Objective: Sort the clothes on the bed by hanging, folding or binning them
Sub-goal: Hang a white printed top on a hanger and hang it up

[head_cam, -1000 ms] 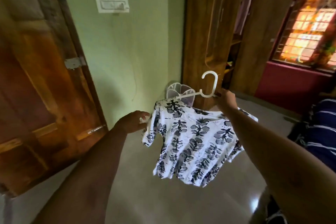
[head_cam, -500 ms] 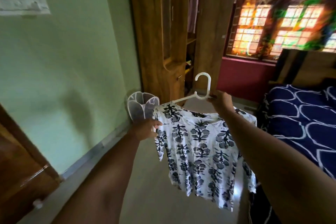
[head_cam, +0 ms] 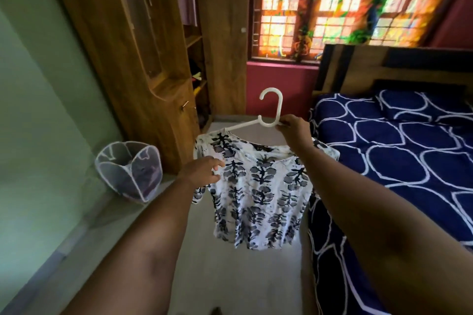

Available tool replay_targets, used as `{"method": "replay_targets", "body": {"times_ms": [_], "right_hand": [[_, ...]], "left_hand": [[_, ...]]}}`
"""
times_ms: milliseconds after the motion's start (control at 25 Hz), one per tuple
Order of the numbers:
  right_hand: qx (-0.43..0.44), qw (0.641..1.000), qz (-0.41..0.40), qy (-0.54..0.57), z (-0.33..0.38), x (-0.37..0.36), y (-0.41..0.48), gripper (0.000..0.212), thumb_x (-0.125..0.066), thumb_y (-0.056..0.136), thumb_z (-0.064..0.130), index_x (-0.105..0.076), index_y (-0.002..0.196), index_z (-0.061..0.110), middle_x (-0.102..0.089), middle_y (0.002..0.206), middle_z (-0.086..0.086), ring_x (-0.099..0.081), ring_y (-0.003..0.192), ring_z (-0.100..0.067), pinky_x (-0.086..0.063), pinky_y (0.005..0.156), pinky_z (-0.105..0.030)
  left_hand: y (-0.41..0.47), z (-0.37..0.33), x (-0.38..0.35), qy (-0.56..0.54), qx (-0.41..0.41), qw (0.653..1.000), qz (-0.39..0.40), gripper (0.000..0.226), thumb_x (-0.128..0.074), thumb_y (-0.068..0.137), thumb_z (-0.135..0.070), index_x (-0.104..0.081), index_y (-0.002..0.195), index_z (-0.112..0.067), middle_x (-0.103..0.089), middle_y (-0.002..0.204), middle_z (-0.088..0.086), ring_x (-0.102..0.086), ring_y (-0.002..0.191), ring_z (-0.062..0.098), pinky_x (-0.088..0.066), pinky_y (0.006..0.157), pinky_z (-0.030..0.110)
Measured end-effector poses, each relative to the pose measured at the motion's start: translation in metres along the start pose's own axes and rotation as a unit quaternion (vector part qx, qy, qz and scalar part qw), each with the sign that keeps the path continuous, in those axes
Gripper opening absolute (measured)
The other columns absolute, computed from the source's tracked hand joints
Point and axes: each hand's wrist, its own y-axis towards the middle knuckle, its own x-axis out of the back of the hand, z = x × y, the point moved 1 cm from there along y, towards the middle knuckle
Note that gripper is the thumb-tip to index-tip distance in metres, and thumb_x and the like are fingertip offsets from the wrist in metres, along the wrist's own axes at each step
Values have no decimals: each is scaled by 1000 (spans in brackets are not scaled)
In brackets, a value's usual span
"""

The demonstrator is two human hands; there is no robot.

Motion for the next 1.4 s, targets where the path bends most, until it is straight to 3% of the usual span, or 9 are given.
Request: {"method": "replay_targets", "body": {"times_ms": [120,280,440,640,800,1040,1400], "right_hand": [[-21,999,-28,6,-27,-1,49,15,-67,84,14,-70,95,5,-70,88,-12,-65,83,-29,-51,74,-39],[-28,998,-54,-12,-56,-13,126,17,-64,87,14,-70,99,4,-70,92,-13,-63,85,-27,-46,75,-35],[-64,996,-46,-31,-92,-31,220,20,-66,87,16,-70,103,5,-71,96,-12,-65,87,-26,-50,80,-35],[-107,992,-56,-31,-136,-40,318,20,-64,87,9,-68,106,9,-69,96,-6,-63,87,-21,-46,72,-16],[-111,990,-76,-47,-177,-40,387,20,-67,86,20,-69,105,15,-71,99,-5,-64,92,-24,-51,82,-38],[-123,986,-99,-55,-250,-20,509,23,-66,87,24,-68,108,15,-71,99,-6,-64,92,-25,-50,76,-35],[-107,990,-63,-68,-342,25,721,19,-64,88,22,-67,106,17,-71,102,-8,-65,95,-28,-53,79,-43]], "left_hand": [[72,-6,0,-5,-22,1000,-13,43,-64,87,-35,-55,129,-32,-57,122,-7,-62,95,16,-49,79,27],[180,-2,3,-5,-49,999,-7,42,-64,84,-42,-55,125,-38,-56,117,-9,-60,96,15,-51,84,33],[300,9,17,-16,-56,998,10,40,-60,86,-44,-53,124,-44,-53,117,-15,-58,102,12,-48,82,28],[422,4,40,-17,-76,997,-3,38,-61,87,-42,-54,124,-40,-56,121,-14,-60,98,11,-48,80,29],[502,-10,42,-4,-93,996,7,41,-59,88,-42,-51,128,-39,-55,122,-12,-59,99,11,-50,83,32],[649,-50,44,26,-124,992,5,43,-59,88,-45,-49,129,-44,-52,120,-15,-56,94,7,-46,72,27],[861,-102,66,-21,-91,995,-29,40,-60,88,-41,-53,127,-37,-56,121,-8,-55,99,10,-52,78,33]]}}
